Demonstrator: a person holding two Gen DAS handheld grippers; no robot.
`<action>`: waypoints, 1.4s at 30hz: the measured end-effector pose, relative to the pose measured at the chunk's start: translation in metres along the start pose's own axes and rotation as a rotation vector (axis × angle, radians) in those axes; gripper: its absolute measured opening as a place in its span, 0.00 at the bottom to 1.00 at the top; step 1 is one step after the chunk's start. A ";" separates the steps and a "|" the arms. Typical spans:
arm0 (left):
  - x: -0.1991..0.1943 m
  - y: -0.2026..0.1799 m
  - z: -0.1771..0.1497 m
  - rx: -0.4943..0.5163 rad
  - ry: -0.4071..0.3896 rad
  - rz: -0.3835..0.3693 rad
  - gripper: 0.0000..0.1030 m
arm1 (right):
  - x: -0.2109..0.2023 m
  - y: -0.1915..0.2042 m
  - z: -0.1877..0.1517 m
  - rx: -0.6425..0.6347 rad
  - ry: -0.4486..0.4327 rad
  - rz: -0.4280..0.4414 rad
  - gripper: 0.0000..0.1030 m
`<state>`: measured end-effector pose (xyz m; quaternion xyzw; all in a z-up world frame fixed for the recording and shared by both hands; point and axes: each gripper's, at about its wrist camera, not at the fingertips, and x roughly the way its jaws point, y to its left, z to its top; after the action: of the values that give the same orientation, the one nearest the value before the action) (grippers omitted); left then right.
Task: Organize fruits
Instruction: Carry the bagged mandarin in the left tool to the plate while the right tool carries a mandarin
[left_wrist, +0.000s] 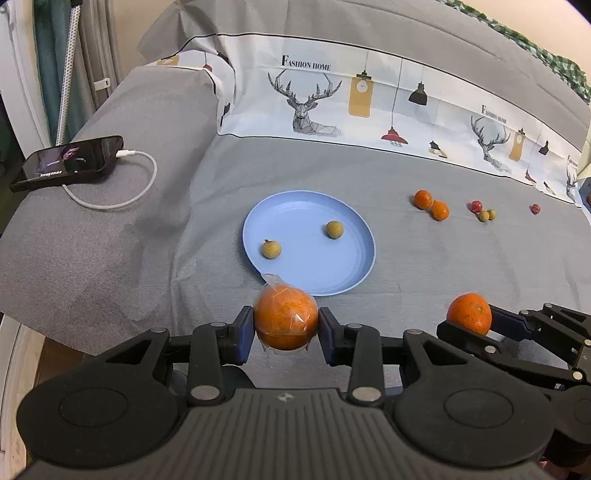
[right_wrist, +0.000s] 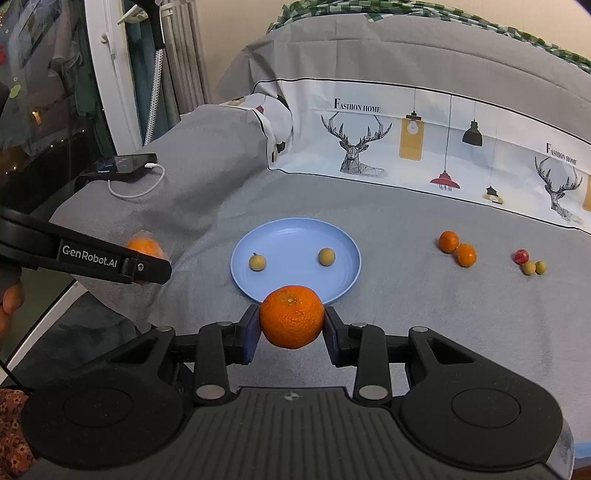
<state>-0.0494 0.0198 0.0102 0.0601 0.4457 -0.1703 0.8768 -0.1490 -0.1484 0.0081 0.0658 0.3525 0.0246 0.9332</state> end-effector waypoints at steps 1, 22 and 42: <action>0.002 0.001 0.001 -0.005 0.003 -0.001 0.39 | 0.001 0.000 0.000 0.001 0.003 0.000 0.36; 0.054 0.009 0.063 0.003 -0.022 0.007 0.39 | 0.063 -0.010 0.035 0.006 0.024 -0.031 0.36; 0.188 0.000 0.091 0.075 0.112 0.013 0.39 | 0.187 -0.034 0.045 0.003 0.154 -0.040 0.36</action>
<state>0.1224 -0.0501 -0.0865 0.1054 0.4871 -0.1777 0.8486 0.0214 -0.1699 -0.0857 0.0581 0.4243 0.0105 0.9036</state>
